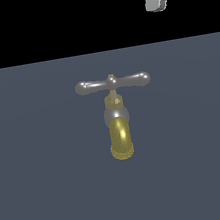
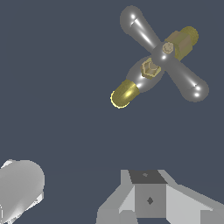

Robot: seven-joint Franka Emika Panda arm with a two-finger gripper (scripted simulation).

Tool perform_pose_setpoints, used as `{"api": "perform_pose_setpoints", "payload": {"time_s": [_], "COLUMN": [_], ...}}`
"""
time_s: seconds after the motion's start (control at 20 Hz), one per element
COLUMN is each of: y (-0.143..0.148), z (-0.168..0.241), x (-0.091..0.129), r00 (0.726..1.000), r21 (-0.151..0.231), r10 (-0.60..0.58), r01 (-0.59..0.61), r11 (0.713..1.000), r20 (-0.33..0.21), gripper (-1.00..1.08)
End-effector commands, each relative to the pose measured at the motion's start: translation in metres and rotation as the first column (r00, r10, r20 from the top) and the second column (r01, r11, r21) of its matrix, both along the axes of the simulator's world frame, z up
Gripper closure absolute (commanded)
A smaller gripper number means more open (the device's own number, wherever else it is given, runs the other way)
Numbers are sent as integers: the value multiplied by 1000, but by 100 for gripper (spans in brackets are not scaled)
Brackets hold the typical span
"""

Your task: Turn on the faucet by rotating a designated handle.

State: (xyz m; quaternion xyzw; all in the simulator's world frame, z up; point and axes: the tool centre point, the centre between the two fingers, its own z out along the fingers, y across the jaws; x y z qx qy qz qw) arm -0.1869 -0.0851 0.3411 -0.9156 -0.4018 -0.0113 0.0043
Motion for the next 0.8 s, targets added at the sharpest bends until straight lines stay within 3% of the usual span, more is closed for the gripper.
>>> {"api": "perform_pose_setpoints", "payload": {"time_s": [0.0, 0.35, 0.75], "y": [-5, -17, -26], "z": [-12, -44, -79], "x": [7, 29, 54], "r00": [998, 977, 927], "r21": [-3, -10, -17], "r10": [59, 214, 374], "r01": [-59, -214, -375], "r11": [998, 977, 927], "r20": [-1, -4, -9], "gripper": [108, 108, 108]}}
